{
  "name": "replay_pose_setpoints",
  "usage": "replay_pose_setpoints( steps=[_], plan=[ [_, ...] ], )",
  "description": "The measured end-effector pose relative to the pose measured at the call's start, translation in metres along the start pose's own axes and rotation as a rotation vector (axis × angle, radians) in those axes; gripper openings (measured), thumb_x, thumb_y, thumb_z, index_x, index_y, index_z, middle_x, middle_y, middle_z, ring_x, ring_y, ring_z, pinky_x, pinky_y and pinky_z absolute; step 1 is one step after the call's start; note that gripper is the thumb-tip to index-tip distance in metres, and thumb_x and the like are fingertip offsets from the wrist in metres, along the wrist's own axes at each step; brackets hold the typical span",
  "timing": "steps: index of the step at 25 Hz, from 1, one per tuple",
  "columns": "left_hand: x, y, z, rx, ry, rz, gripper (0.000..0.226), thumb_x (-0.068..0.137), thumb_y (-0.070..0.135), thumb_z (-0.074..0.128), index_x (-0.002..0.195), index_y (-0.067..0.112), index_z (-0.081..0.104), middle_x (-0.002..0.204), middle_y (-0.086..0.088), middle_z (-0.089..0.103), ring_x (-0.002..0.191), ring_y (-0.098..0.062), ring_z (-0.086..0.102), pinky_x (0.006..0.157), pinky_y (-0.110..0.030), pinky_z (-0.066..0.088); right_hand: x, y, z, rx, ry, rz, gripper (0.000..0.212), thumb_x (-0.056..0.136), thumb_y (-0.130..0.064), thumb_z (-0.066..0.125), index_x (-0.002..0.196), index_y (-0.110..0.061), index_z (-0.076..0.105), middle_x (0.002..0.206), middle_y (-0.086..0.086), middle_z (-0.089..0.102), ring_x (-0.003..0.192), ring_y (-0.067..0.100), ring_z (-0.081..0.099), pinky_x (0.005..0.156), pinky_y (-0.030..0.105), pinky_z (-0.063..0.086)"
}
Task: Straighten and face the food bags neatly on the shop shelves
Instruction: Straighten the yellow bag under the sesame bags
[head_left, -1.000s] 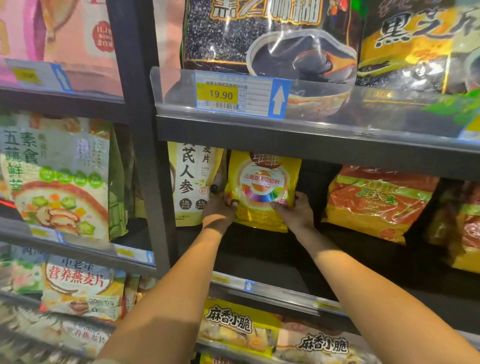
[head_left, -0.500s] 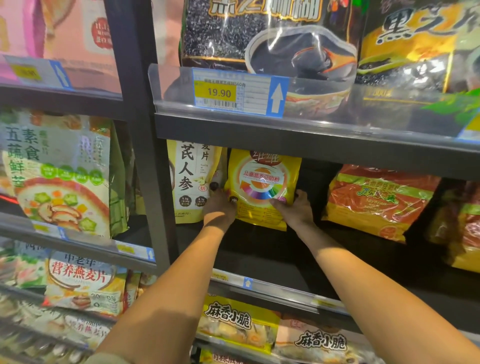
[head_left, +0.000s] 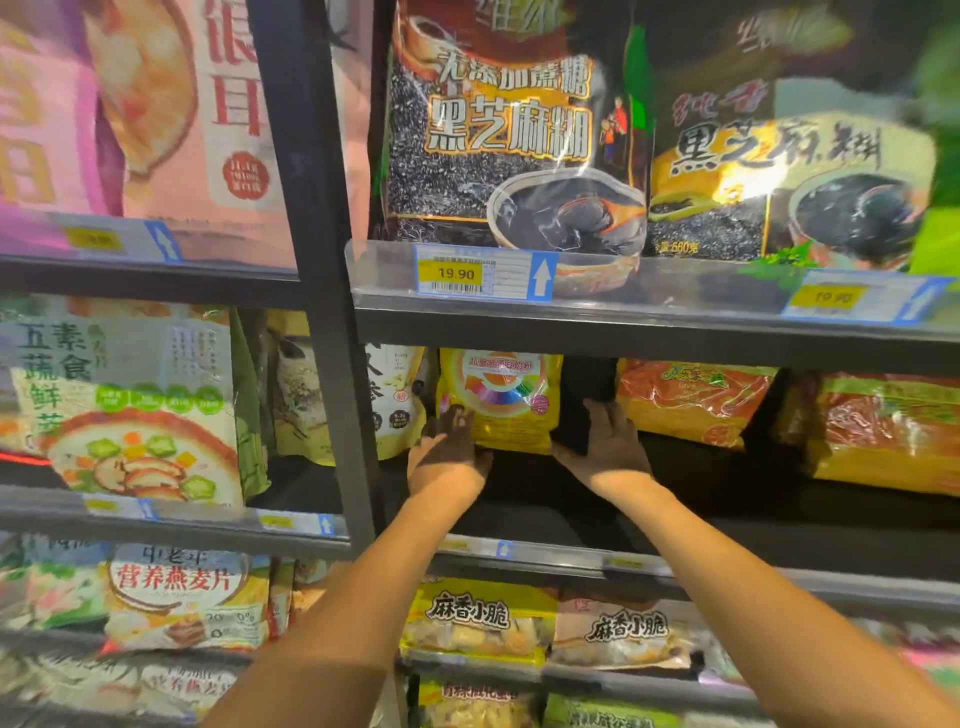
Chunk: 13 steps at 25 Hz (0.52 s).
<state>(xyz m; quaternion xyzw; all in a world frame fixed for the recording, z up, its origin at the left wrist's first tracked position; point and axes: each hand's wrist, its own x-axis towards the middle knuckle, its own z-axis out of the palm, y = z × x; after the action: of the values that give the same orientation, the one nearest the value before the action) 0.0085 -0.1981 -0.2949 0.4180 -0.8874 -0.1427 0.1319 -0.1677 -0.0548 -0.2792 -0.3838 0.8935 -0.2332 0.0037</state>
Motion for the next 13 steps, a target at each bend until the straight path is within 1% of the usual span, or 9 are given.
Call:
replay_pose_setpoints(
  steps=[2, 4, 5, 7, 8, 9, 10, 11, 13],
  plan=[
    [-0.021, 0.006, -0.002, 0.100, 0.031, 0.125, 0.072, 0.099, 0.054, 0.049, 0.161, 0.030, 0.020, 0.171, -0.001, 0.016, 0.155, -0.028, 0.020, 0.122, -0.042, 0.027, -0.024, 0.004, -0.014, -0.098, 0.021, -0.051, 0.091, 0.086, -0.059, 0.070, 0.159, -0.024, 0.028, 0.166, 0.006, 0.026, 0.150, 0.032, 0.028, 0.117, 0.050, 0.038],
    [-0.039, 0.012, -0.003, 0.137, 0.059, 0.204, 0.073, 0.098, 0.058, 0.048, 0.160, 0.031, 0.022, 0.170, 0.000, 0.017, 0.157, -0.027, 0.014, 0.123, -0.047, 0.025, -0.051, 0.009, -0.025, -0.177, 0.066, -0.099, 0.087, 0.086, -0.061, 0.067, 0.158, -0.026, 0.033, 0.164, 0.004, 0.029, 0.148, 0.031, 0.032, 0.115, 0.050, 0.039],
    [-0.048, 0.014, -0.005, 0.145, 0.064, 0.221, 0.073, 0.097, 0.059, 0.047, 0.160, 0.031, 0.023, 0.170, 0.000, 0.019, 0.157, -0.027, 0.015, 0.123, -0.049, 0.026, -0.063, 0.010, -0.030, -0.225, 0.091, -0.116, 0.084, 0.086, -0.063, 0.065, 0.157, -0.026, 0.036, 0.162, 0.005, 0.033, 0.146, 0.031, 0.036, 0.112, 0.049, 0.041],
    [-0.069, 0.018, -0.007, 0.190, 0.115, 0.262, 0.068, 0.097, 0.060, 0.048, 0.156, 0.028, 0.032, 0.162, -0.004, 0.036, 0.151, -0.029, 0.029, 0.119, -0.049, 0.033, -0.087, 0.014, -0.039, -0.324, 0.137, -0.139, 0.080, 0.086, -0.066, 0.061, 0.151, -0.024, 0.046, 0.152, 0.009, 0.047, 0.137, 0.035, 0.048, 0.104, 0.048, 0.046],
    [-0.081, 0.020, -0.008, 0.222, 0.154, 0.288, 0.066, 0.097, 0.060, 0.048, 0.153, 0.027, 0.037, 0.154, -0.005, 0.046, 0.145, -0.029, 0.038, 0.117, -0.048, 0.035, -0.097, 0.016, -0.043, -0.355, 0.155, -0.156, 0.078, 0.085, -0.067, 0.060, 0.147, -0.020, 0.051, 0.143, 0.011, 0.055, 0.129, 0.036, 0.054, 0.100, 0.047, 0.048],
    [-0.092, 0.021, -0.009, 0.237, 0.190, 0.311, 0.065, 0.097, 0.060, 0.049, 0.151, 0.026, 0.038, 0.150, -0.005, 0.050, 0.142, -0.029, 0.041, 0.117, -0.047, 0.035, -0.107, 0.020, -0.047, -0.369, 0.171, -0.176, 0.077, 0.084, -0.067, 0.059, 0.142, -0.018, 0.055, 0.134, 0.011, 0.059, 0.124, 0.035, 0.057, 0.098, 0.046, 0.049],
    [-0.103, 0.022, -0.009, 0.239, 0.207, 0.323, 0.067, 0.097, 0.060, 0.049, 0.153, 0.026, 0.036, 0.152, -0.005, 0.047, 0.145, -0.029, 0.038, 0.120, -0.048, 0.032, -0.116, 0.024, -0.051, -0.366, 0.188, -0.199, 0.076, 0.084, -0.066, 0.059, 0.141, -0.016, 0.055, 0.133, 0.011, 0.059, 0.125, 0.034, 0.056, 0.100, 0.046, 0.049],
    [-0.113, 0.021, -0.009, 0.234, 0.205, 0.325, 0.070, 0.097, 0.060, 0.048, 0.157, 0.027, 0.031, 0.159, -0.004, 0.039, 0.150, -0.028, 0.030, 0.123, -0.049, 0.026, -0.126, 0.027, -0.054, -0.351, 0.200, -0.220, 0.077, 0.084, -0.065, 0.059, 0.144, -0.017, 0.053, 0.140, 0.011, 0.057, 0.132, 0.033, 0.052, 0.107, 0.046, 0.047],
    [-0.133, 0.020, -0.012, 0.234, 0.178, 0.329, 0.074, 0.099, 0.060, 0.045, 0.162, 0.030, 0.021, 0.170, -0.001, 0.019, 0.158, -0.026, 0.010, 0.127, -0.050, 0.016, -0.147, 0.030, -0.059, -0.327, 0.212, -0.246, 0.082, 0.086, -0.064, 0.060, 0.154, -0.020, 0.044, 0.157, 0.010, 0.045, 0.147, 0.031, 0.040, 0.118, 0.050, 0.039]
  ],
)
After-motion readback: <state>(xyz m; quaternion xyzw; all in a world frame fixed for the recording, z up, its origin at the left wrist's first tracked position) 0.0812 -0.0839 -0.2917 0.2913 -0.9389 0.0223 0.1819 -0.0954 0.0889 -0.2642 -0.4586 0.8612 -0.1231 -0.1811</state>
